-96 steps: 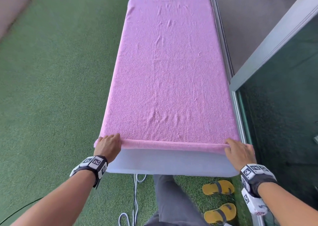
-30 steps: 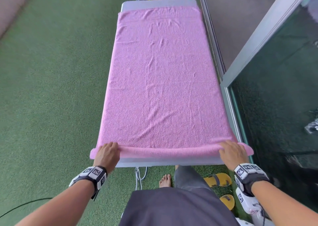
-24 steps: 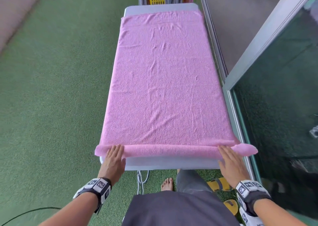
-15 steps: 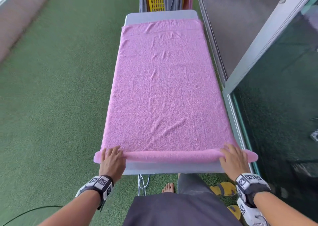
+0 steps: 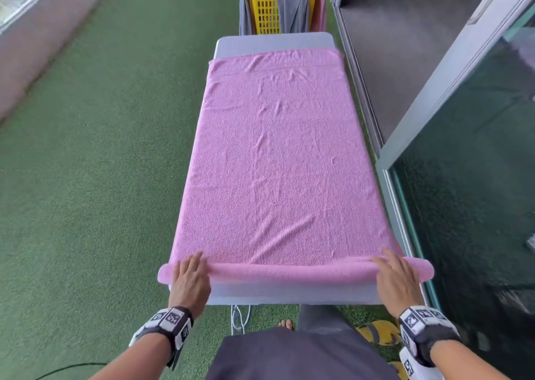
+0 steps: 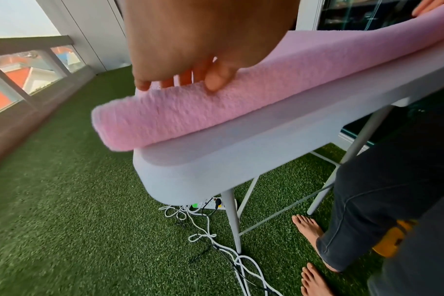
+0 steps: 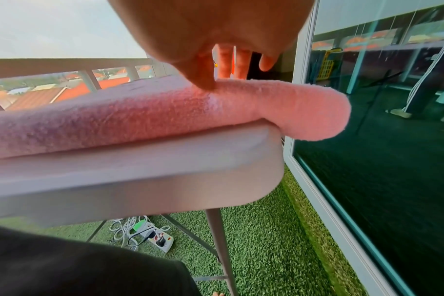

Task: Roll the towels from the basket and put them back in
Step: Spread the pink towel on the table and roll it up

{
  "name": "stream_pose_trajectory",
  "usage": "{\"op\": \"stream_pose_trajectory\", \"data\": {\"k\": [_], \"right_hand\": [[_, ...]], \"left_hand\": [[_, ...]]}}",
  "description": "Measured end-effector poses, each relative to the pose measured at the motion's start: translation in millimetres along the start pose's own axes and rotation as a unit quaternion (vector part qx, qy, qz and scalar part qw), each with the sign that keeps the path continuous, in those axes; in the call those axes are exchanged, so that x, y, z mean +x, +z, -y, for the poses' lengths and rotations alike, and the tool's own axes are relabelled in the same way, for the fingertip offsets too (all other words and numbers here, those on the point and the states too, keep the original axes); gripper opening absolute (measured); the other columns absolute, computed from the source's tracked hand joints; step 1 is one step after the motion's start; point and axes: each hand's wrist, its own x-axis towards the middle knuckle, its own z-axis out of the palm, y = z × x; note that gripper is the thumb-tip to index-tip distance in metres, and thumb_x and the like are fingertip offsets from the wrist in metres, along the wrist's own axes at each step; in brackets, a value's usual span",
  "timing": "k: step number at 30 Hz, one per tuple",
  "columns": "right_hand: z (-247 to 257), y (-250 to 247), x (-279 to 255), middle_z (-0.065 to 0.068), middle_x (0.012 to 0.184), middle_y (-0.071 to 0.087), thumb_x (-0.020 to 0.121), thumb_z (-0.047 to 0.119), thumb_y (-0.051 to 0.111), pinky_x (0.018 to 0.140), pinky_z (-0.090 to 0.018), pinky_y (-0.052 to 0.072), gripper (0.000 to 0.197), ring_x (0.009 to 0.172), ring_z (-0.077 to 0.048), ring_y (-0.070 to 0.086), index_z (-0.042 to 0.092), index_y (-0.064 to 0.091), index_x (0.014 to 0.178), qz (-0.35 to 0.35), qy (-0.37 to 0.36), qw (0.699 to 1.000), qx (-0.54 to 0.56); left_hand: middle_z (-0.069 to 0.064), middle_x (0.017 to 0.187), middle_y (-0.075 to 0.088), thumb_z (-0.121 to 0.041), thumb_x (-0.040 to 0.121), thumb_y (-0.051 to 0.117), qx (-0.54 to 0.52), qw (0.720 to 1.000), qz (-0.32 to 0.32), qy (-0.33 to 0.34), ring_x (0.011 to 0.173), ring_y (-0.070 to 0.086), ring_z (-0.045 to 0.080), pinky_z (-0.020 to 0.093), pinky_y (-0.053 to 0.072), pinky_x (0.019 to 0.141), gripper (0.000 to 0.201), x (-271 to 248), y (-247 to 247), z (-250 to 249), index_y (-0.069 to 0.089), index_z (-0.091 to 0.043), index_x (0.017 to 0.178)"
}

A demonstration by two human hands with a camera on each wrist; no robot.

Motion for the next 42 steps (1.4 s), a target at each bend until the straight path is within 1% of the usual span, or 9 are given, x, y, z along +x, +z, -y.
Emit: {"op": "stream_pose_trajectory", "data": {"k": [3, 6, 10, 15, 21, 26, 30, 37, 42], "right_hand": [[-2, 7, -3, 0.000, 0.155, 0.030, 0.099, 0.011, 0.039, 0.116, -0.042, 0.017, 0.045, 0.142, -0.020, 0.027, 0.017, 0.041, 0.143, 0.026, -0.016, 0.997, 0.070], [-5, 20, -24, 0.008, 0.155, 0.021, 0.098, 0.029, 0.041, 0.118, -0.036, 0.000, 0.051, 0.145, -0.010, 0.015, 0.022, 0.031, 0.147, 0.078, -0.033, 0.995, 0.060], [-10, 24, -30, -0.002, 0.139, 0.050, 0.070, 0.017, 0.080, 0.112, -0.049, 0.029, 0.064, 0.129, -0.022, 0.043, 0.018, 0.057, 0.130, 0.081, -0.017, 0.996, 0.040], [-1, -5, 0, 0.008, 0.111, 0.060, 0.080, 0.018, 0.061, 0.096, -0.041, 0.034, 0.035, 0.106, -0.016, 0.053, 0.027, 0.066, 0.113, 0.039, -0.011, 0.999, -0.025], [-11, -2, 1, -0.002, 0.145, 0.044, 0.093, 0.028, 0.057, 0.108, -0.044, 0.035, 0.050, 0.133, -0.024, 0.042, 0.021, 0.045, 0.141, -0.020, -0.053, 0.998, 0.024], [-16, 6, -23, 0.005, 0.111, 0.067, 0.062, 0.011, 0.081, 0.100, -0.048, 0.039, 0.053, 0.107, -0.019, 0.060, 0.026, 0.066, 0.110, 0.059, -0.025, 0.998, -0.022], [-7, -14, 8, 0.016, 0.108, 0.064, 0.079, 0.024, 0.063, 0.102, -0.042, 0.031, 0.027, 0.103, -0.012, 0.054, 0.036, 0.063, 0.104, 0.063, -0.028, 0.996, -0.052], [-19, -2, 4, 0.012, 0.153, 0.014, 0.096, 0.033, 0.049, 0.120, -0.040, 0.006, 0.061, 0.146, -0.014, 0.013, 0.027, 0.018, 0.148, 0.092, -0.047, 0.995, 0.011], [-16, -4, -11, 0.009, 0.104, 0.062, 0.069, 0.016, 0.073, 0.092, -0.040, 0.041, 0.041, 0.101, -0.020, 0.059, 0.027, 0.064, 0.108, 0.096, -0.017, 0.995, -0.023]], "left_hand": [[0.011, 0.150, 0.026, -0.016, 0.092, 0.012, -0.036, 0.998, 0.047, -0.004, 0.142, 0.022, 0.027, 0.043, 0.010, 0.116, 0.056, -1, 4, -8, 0.027, -0.008, 0.145], [0.008, 0.146, 0.034, -0.032, 0.088, 0.063, -0.071, 0.995, 0.063, 0.006, 0.138, 0.029, 0.025, 0.042, 0.018, 0.113, 0.063, -19, 15, -11, 0.037, -0.010, 0.141], [0.003, 0.104, 0.068, -0.014, 0.054, 0.090, -0.041, 0.998, 0.051, 0.009, 0.097, 0.066, 0.024, 0.046, 0.046, 0.095, 0.059, -27, 12, -14, 0.063, -0.013, 0.108], [-0.004, 0.089, 0.066, -0.020, 0.083, 0.063, -0.003, 1.000, 0.017, 0.026, 0.081, 0.056, 0.013, 0.038, 0.047, 0.087, 0.008, -1, -6, -21, 0.062, -0.018, 0.091], [0.012, 0.152, 0.030, -0.022, 0.095, 0.033, -0.004, 0.997, 0.071, 0.008, 0.143, 0.023, 0.026, 0.041, 0.005, 0.117, 0.053, -1, 4, -26, 0.030, -0.008, 0.147], [0.006, 0.113, 0.067, -0.011, 0.069, 0.078, 0.007, 0.998, 0.061, 0.007, 0.105, 0.062, 0.023, 0.046, 0.046, 0.097, 0.049, -19, 9, -22, 0.062, -0.012, 0.116], [-0.005, 0.080, 0.065, -0.014, 0.082, 0.067, 0.004, 1.000, 0.008, 0.019, 0.073, 0.056, 0.014, 0.039, 0.050, 0.080, 0.006, -4, -5, -29, 0.063, -0.019, 0.084], [0.001, 0.149, 0.013, -0.022, 0.098, 0.046, 0.001, 0.996, 0.074, 0.044, 0.143, 0.014, 0.022, 0.042, 0.000, 0.115, 0.056, -4, 5, -30, 0.018, -0.015, 0.147], [-0.001, 0.103, 0.069, -0.013, 0.067, 0.081, 0.010, 0.998, 0.035, 0.052, 0.097, 0.066, 0.019, 0.045, 0.048, 0.092, 0.040, -15, 4, -22, 0.068, -0.017, 0.105]]}}
